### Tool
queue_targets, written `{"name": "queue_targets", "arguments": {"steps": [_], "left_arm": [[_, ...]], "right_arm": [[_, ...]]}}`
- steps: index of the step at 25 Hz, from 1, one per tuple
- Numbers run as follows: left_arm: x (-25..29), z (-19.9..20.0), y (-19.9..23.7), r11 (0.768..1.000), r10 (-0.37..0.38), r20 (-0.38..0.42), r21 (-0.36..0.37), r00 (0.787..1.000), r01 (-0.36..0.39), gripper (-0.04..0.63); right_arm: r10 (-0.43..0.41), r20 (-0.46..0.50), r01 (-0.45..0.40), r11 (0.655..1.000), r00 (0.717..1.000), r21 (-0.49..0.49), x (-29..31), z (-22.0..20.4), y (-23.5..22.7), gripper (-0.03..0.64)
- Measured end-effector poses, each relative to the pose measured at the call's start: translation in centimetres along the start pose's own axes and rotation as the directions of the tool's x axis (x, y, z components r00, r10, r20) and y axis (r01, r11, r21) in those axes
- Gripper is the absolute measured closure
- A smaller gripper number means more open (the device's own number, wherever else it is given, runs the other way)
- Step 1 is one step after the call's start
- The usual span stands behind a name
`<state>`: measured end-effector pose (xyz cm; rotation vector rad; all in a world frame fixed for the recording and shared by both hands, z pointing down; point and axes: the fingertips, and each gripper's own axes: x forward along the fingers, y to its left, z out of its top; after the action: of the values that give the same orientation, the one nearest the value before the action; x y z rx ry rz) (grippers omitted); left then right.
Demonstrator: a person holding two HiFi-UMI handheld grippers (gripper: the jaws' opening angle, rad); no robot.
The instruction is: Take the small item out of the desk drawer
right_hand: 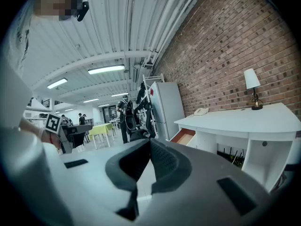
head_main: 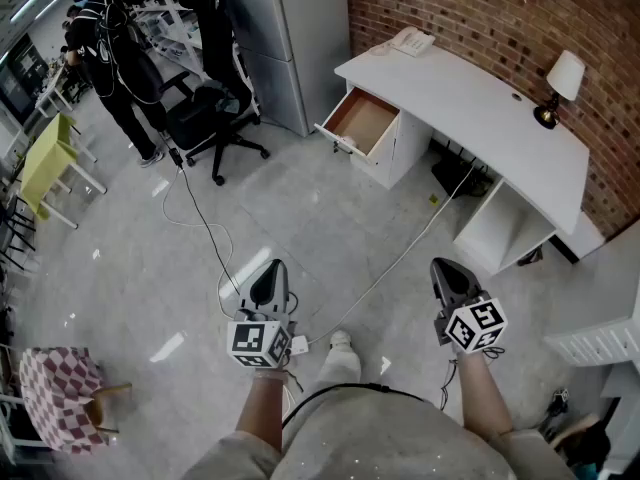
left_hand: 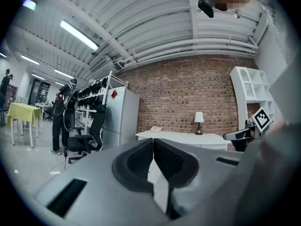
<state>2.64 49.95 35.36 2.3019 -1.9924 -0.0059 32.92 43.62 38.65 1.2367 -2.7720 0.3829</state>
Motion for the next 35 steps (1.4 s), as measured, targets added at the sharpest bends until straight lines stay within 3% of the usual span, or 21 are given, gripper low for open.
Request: {"name": "queue_targets", "arguments": {"steps": [16,23,33,35], "left_arm": [[10.1,-0.3,9.0,0.999,-0.022,-0.022,-0.03,1.0,0.021,0.589],[12.9,-0.4,12.5,0.998,-0.043,-0.013,-0.036,0.999,0.043,0.589],[15.3,-1.4,14.6,0.997,-0.036,-0.03,-0.063,0.999,0.034,0.589],[16.3,-1.6,15.4,0.998,-0.029,-0.035,-0.065,0.999,0.027,0.589]], "right_arm": [[-0.057,-0.024,0.057,0.998,0.998,0.03,11.5,0.6,-2.6,0.612],[-0.028,0.036,0.026,0.998,0.999,0.062,15.5,1.7,-2.2,0.612],[-0.07,0.012,0.069,0.995,0.997,0.07,19.7,1.9,-4.6,0.609],[-0.062,0.009,0.061,0.995,0.998,0.077,21.2,2.0,-5.1,0.58]]}}
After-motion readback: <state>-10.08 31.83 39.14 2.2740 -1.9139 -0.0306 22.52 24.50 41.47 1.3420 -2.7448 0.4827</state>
